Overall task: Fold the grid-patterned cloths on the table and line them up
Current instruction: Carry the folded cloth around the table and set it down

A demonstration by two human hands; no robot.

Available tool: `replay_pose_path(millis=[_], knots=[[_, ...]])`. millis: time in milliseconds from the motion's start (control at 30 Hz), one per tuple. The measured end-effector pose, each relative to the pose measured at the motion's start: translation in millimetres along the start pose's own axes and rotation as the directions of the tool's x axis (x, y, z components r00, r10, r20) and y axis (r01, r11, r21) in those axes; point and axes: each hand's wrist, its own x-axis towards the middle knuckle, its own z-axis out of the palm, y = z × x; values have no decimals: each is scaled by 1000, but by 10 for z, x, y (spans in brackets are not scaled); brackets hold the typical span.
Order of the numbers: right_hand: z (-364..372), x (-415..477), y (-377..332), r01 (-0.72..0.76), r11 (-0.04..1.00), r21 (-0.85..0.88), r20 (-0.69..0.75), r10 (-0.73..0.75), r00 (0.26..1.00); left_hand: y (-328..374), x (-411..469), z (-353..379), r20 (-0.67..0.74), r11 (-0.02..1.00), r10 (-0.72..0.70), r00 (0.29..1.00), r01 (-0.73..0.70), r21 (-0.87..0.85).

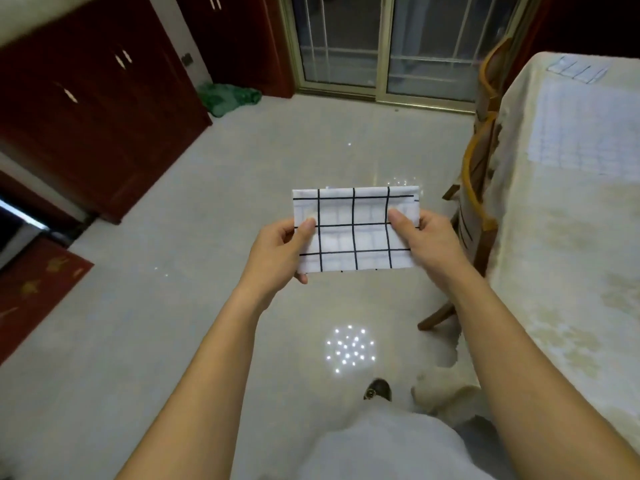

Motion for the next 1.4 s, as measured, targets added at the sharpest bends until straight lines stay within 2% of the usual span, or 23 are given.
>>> replay_pose_path(millis=[133, 267, 533, 633, 800, 1033, 1200, 1400], knots=[[124, 686, -206, 72, 996, 55, -10, -72, 997, 141, 648, -187, -65, 1000, -3, 998, 3, -7], [121, 1144, -235, 76, 996, 45, -47, -74, 996, 164, 1174, -116, -54, 998, -28, 998, 25, -60], [-22, 1998, -198, -60, 998, -28, -197, 53, 979, 205, 2477, 113, 148, 996, -26, 989, 39, -85], [-10, 2414, -275, -82, 994, -72, -281, 59, 958, 188, 3121, 167, 221, 992, 6, 975, 22, -125], [51, 3060, -598, -88, 994, -57, -458, 53, 887, 487, 4088, 154, 413, 992, 67, 908, -17, -123], [143, 3690, -708, -87, 996, -6, -628, 64, 776, 755, 4952, 225, 518, 994, 92, 850, -51, -94], [-55, 4194, -658, -128, 992, -10, -657, 90, 749, 890, 5571, 417, 569, 994, 110, 815, -103, -45], [-439, 5161, -575, -82, 997, -1, -631, 63, 773, 1082, 6454, 722, 541, 984, 112, 834, -170, 58]])
